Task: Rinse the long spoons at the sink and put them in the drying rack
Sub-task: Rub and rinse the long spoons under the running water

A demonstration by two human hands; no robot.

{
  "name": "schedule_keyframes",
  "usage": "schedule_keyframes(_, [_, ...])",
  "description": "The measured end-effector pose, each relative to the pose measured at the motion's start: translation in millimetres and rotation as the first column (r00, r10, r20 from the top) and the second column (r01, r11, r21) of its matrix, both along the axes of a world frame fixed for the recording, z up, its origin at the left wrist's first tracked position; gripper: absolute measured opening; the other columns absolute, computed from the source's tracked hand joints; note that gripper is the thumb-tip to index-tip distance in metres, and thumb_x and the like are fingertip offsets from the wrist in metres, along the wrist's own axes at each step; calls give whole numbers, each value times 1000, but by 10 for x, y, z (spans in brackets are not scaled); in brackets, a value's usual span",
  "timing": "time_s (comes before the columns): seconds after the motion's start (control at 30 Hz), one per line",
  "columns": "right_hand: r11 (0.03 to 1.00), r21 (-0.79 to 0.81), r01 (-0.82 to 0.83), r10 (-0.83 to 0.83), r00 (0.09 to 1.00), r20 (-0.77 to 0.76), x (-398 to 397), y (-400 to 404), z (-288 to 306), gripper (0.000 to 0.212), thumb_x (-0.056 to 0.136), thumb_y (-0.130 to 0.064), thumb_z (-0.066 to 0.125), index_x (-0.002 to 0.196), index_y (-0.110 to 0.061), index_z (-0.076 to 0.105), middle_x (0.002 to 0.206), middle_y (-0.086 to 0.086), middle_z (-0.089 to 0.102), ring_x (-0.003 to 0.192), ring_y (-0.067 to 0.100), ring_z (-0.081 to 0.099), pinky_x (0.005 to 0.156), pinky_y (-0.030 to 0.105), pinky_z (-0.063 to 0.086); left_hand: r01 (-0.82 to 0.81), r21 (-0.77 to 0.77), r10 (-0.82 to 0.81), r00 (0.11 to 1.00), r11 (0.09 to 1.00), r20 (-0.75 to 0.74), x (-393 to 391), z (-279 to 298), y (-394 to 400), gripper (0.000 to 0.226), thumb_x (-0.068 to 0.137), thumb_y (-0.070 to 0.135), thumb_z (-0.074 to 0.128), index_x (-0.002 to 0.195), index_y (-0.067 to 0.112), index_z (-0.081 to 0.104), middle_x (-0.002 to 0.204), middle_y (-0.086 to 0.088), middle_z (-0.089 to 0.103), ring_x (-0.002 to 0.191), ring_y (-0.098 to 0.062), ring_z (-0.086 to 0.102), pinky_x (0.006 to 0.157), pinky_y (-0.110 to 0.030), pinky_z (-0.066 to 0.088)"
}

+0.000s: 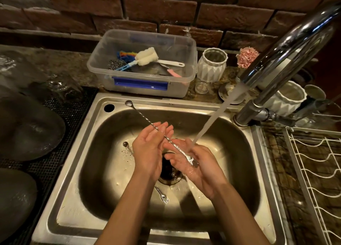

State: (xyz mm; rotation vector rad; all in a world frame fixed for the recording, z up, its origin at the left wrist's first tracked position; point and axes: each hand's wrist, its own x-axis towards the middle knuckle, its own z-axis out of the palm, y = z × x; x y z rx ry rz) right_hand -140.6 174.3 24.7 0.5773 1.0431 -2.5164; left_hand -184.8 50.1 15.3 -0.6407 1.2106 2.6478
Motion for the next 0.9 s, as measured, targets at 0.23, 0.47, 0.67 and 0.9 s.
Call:
schedule_keyframes(0.23, [1000,12,9,-9,1000,-3,155,146,33,33,90,-23,64,112,1,70,119,26,68,92,30,74,75,30,59,35,53,-36,999,998,9,139,-16,151,20,90,-1,65,110,0,65,108,-17,76,101,-27,75,90,-37,60])
schedule_keyframes(0.47, [999,50,-9,10,1000,-5,445,248,101,32,91,0,58,122,6,61,119,24,69,89,28,75,73,26,61,79,25,-80,996,997,40,330,-17,244,23,92,1,64,113,-7,64,111,-24,73,92,-27,76,83,-37,61])
schedule_keyframes(0.67, [998,60,29,-31,999,44,700,337,182,36,88,0,60,123,5,59,116,23,71,89,31,75,68,27,61,96,116,-102,994,989,49,487,-1,312,22,95,9,61,110,-7,67,108,-24,75,101,-30,75,80,-29,61])
schedule_keyframes(0.9, [993,107,58,-63,997,43,980,408,232,41,82,-3,65,122,4,61,115,24,71,91,34,74,69,28,61,65,225,-84,994,972,72,585,21,367,25,96,5,57,114,-12,63,108,-26,74,100,-32,75,79,-29,62])
